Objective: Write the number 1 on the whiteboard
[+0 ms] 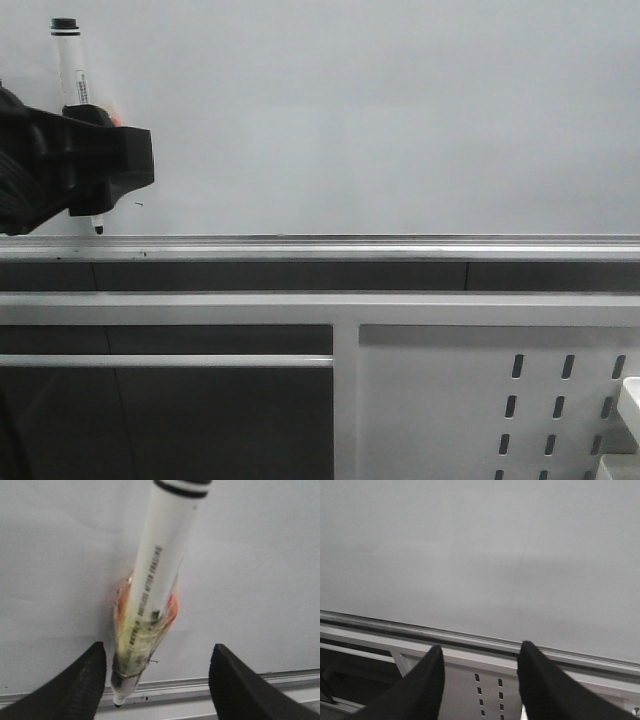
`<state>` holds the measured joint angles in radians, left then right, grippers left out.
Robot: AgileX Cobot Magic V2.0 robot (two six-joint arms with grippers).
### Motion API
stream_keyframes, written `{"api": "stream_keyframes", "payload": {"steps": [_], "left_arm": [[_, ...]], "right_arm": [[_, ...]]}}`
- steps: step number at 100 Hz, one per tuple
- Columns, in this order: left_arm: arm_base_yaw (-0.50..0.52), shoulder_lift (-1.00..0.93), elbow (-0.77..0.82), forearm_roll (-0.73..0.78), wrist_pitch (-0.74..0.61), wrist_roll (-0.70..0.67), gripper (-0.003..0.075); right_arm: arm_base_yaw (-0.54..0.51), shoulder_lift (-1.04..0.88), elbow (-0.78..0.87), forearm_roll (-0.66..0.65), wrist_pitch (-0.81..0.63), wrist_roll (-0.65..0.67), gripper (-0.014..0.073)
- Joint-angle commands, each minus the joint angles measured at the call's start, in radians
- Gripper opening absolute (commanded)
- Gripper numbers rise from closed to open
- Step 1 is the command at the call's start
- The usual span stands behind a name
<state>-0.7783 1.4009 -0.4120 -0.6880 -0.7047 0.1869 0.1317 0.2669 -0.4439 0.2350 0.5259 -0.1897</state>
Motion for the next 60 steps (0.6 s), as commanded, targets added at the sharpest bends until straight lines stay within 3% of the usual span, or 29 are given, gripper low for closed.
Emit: {"api": "stream_keyframes", "payload": {"steps": [1,29,47,60], "left_arm": [[0.001,-0.02,-0.029,0.015,-0.079,-0.011,0.036],[0.001,-0.02,-0.032,0.01,-0.12,-0.011,0.0126],[0.001,-0.02,-0.032,0.01,-0.062,-0.009,-0.0013],[-0.004,-0.042,-0.032,0.047,-0.011,0.045,-0.002]], "right_arm": [[-0.002,0.021,-0.035,-0.002,-0.056,-0.01,0.0308],[-0.002,0.021,-0.035,-0.001,-0.045,-0.01,0.0308],[-0.002,0.021,-0.035,0.001,-0.045,-0.01,0.0308],[-0.002,0.021,-0.038,0.015,-0.025,-0.01,0.0308]]}}
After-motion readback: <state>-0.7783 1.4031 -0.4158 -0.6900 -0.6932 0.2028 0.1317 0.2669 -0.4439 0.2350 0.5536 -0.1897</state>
